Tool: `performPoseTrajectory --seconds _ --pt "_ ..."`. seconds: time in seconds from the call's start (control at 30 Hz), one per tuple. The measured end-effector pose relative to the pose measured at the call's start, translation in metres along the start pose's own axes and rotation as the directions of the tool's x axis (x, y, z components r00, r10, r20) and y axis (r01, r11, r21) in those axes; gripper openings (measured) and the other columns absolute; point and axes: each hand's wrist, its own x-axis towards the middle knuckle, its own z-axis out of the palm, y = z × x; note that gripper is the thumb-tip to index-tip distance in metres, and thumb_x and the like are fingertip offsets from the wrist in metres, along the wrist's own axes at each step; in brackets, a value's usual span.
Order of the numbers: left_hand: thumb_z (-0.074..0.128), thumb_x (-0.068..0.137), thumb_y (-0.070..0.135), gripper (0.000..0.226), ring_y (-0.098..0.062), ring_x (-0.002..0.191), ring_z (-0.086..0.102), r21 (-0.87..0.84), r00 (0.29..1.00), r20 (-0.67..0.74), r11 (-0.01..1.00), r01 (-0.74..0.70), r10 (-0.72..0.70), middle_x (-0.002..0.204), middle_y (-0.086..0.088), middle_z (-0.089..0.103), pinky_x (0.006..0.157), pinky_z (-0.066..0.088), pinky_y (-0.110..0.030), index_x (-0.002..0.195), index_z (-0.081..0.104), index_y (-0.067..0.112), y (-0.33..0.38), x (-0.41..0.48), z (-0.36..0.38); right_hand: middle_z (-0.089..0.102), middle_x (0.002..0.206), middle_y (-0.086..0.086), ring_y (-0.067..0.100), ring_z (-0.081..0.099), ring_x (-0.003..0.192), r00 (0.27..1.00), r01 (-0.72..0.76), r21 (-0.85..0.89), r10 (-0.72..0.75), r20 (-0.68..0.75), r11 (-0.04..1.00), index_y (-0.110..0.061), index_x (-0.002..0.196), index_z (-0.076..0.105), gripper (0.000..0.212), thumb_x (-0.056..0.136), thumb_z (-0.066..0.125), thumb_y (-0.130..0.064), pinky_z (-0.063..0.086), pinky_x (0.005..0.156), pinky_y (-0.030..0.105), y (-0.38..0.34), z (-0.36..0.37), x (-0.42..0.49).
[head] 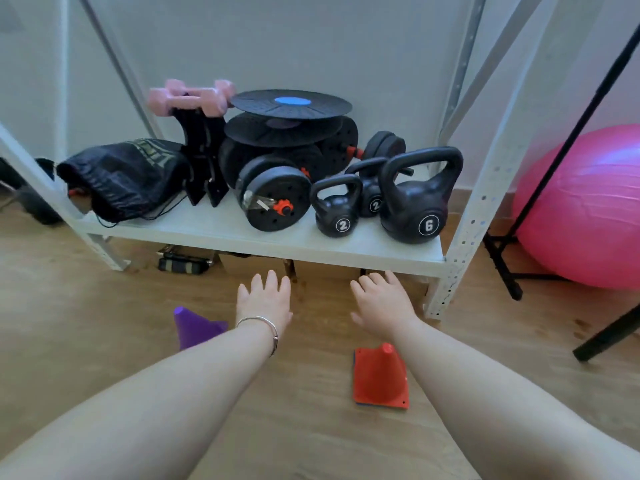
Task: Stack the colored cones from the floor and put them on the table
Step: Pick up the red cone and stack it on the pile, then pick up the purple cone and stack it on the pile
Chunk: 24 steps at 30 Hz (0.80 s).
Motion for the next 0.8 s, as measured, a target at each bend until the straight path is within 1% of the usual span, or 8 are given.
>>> performPoseTrajectory --seconds 0.1,0.23,0.43,0.5,0.57,0.67,0.8 --pt "0.055 0.087 0.046 0.070 -0.034 0.140 0.026 0.045 0.999 -0.049 0.999 0.024 -0.022 0.155 -0.011 0.023 0.109 0.032 -0.050 0.143 0.021 0.020 -0.061 0.003 -0.015 0.063 0.113 0.007 0.031 0.056 0.109 0.999 0.006 0.015 -0.005 -0.035 1.000 -0.012 0.118 0.053 0.054 0.079 0.056 -0.050 0.038 0.098 0.047 -0.026 -0.018 0.025" --pt "0.056 0.085 0.047 0.069 -0.033 0.135 0.031 0.070 0.988 -0.083 0.988 0.135 -0.129 0.152 -0.010 0.029 0.106 0.035 -0.048 0.141 0.026 0.019 -0.144 -0.001 -0.010 0.062 0.116 0.007 0.031 0.056 0.109 0.998 0.050 0.023 -0.049 -0.046 0.999 -0.012 0.121 0.051 0.054 0.082 0.055 -0.049 0.038 0.098 0.046 -0.070 -0.029 0.060" --pt "0.054 0.087 0.048 0.069 -0.030 0.135 0.031 0.056 0.970 -0.009 0.968 0.244 -0.244 0.150 -0.007 0.028 0.108 0.033 -0.046 0.142 0.025 0.020 -0.237 -0.016 0.038 0.058 0.125 0.005 0.029 0.052 0.115 0.993 0.121 0.074 -0.119 -0.026 0.990 -0.015 0.133 0.044 0.058 0.087 0.049 -0.050 0.037 0.102 0.044 -0.148 -0.028 0.113" --pt "0.056 0.086 0.048 0.070 -0.028 0.135 0.031 0.041 0.963 0.023 0.963 0.267 -0.268 0.149 -0.007 0.029 0.108 0.033 -0.046 0.142 0.026 0.020 -0.259 -0.017 0.061 0.057 0.127 0.005 0.029 0.051 0.118 0.989 0.144 0.090 -0.143 -0.023 0.985 -0.014 0.136 0.041 0.061 0.090 0.045 -0.053 0.036 0.104 0.045 -0.174 -0.023 0.131" --pt "0.055 0.086 0.048 0.070 -0.028 0.139 0.028 0.024 0.955 0.074 0.958 0.285 -0.286 0.152 -0.007 0.026 0.110 0.031 -0.046 0.143 0.024 0.021 -0.275 -0.016 0.087 0.057 0.128 0.005 0.030 0.051 0.119 0.987 0.163 0.088 -0.163 -0.015 0.983 -0.014 0.137 0.041 0.062 0.091 0.041 -0.056 0.037 0.104 0.045 -0.198 -0.017 0.148" --pt "0.054 0.087 0.048 0.070 -0.028 0.142 0.025 -0.005 0.948 0.133 0.957 0.291 -0.288 0.157 -0.006 0.021 0.113 0.028 -0.046 0.145 0.022 0.022 -0.291 -0.009 0.128 0.057 0.126 0.004 0.029 0.052 0.116 0.984 0.178 0.092 -0.179 0.007 0.980 -0.014 0.134 0.043 0.061 0.091 0.040 -0.057 0.038 0.100 0.044 -0.229 -0.001 0.173" --pt "0.053 0.088 0.047 0.069 -0.026 0.142 0.026 -0.051 0.947 0.167 0.957 0.285 -0.274 0.156 -0.005 0.023 0.113 0.027 -0.044 0.145 0.022 0.022 -0.302 0.010 0.180 0.058 0.123 0.004 0.029 0.052 0.113 0.977 0.194 0.108 -0.202 0.068 0.975 -0.014 0.129 0.046 0.057 0.091 0.041 -0.057 0.038 0.097 0.043 -0.265 0.031 0.207"
